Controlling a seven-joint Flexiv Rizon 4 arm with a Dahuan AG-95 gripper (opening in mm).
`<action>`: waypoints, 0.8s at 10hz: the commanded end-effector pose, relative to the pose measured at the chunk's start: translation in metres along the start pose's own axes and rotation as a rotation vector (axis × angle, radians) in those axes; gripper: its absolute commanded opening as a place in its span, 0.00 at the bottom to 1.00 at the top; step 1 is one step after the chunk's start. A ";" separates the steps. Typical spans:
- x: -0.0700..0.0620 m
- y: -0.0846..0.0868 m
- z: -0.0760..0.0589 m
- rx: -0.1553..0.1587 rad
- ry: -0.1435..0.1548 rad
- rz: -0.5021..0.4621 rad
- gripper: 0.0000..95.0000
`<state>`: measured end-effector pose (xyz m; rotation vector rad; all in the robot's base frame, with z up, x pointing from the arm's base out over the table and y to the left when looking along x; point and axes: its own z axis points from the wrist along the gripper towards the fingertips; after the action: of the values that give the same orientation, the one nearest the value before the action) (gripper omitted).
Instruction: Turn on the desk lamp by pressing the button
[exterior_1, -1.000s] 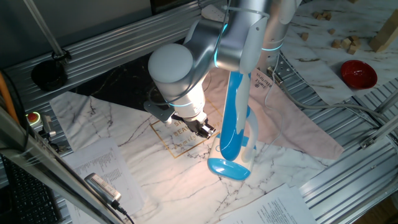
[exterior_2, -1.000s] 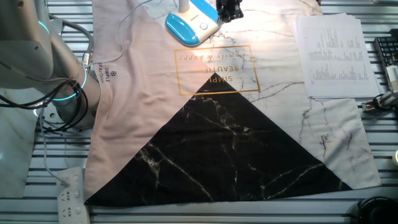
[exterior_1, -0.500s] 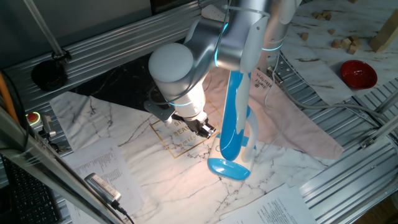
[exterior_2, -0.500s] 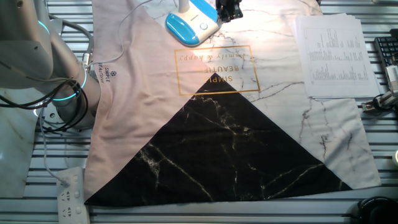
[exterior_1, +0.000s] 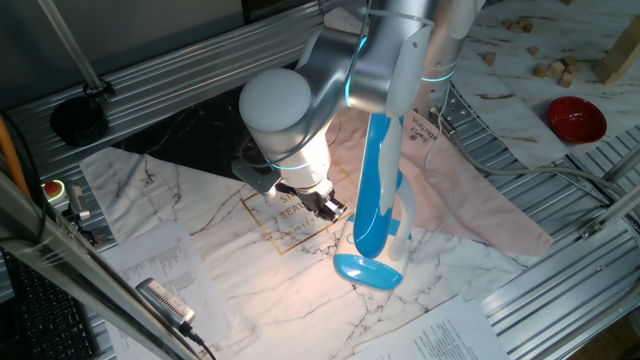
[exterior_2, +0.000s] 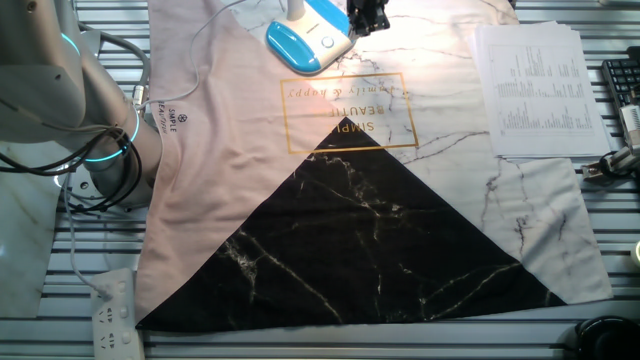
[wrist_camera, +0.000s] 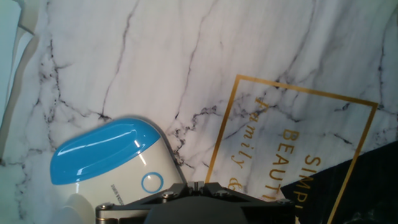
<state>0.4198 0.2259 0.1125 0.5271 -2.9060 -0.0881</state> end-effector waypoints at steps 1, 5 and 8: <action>0.000 0.000 -0.001 -0.001 -0.001 0.016 0.00; 0.000 0.000 0.000 0.000 0.000 0.054 0.00; 0.000 -0.001 0.000 0.000 0.000 0.057 0.00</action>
<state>0.4196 0.2249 0.1121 0.4444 -2.9178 -0.0791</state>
